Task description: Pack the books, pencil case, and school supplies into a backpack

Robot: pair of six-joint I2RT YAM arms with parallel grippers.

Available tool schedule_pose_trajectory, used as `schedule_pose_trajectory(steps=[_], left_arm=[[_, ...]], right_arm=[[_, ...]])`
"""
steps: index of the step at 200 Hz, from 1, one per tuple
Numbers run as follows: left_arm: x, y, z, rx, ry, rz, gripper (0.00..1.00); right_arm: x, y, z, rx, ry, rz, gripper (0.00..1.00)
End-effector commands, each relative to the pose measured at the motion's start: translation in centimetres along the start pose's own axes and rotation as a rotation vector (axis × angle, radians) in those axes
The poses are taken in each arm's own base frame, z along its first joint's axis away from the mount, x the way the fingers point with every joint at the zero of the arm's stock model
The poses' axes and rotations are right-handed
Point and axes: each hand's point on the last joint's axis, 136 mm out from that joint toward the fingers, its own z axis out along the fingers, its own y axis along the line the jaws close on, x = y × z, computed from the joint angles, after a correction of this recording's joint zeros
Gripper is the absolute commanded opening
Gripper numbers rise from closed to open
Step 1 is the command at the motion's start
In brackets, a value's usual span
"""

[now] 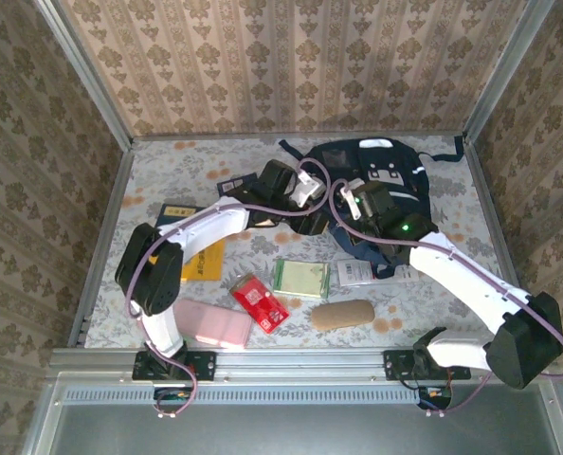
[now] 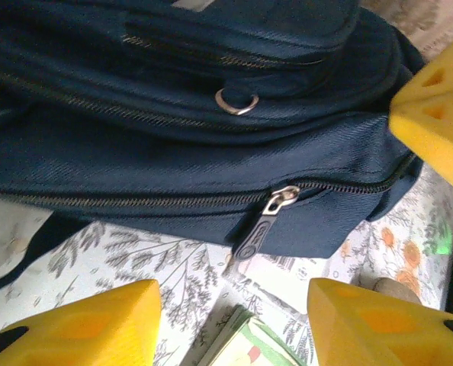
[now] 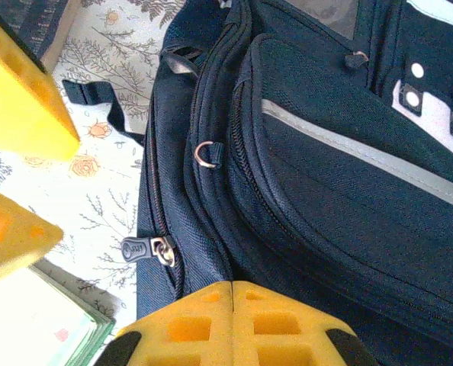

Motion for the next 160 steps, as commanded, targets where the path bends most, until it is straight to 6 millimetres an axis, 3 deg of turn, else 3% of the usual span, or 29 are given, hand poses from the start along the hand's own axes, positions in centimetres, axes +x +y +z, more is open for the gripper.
schedule_pose_trajectory(steps=[1,63,160], left_arm=[[0.3,-2.0,0.7,0.112,0.031,0.095,0.54],[1.0,-2.4,2.8,0.116,0.018,0.149,0.55],[1.3,0.2,5.3,-0.05,0.036,0.164,0.51]], right_arm=[[-2.1,0.0,-1.4,-0.037,-0.098,0.067,0.0],[-2.2,-0.3,-1.4,-0.046,-0.105,0.096,0.0],[-2.3,-0.4,-1.5,-0.062,-0.116,0.13,0.0]])
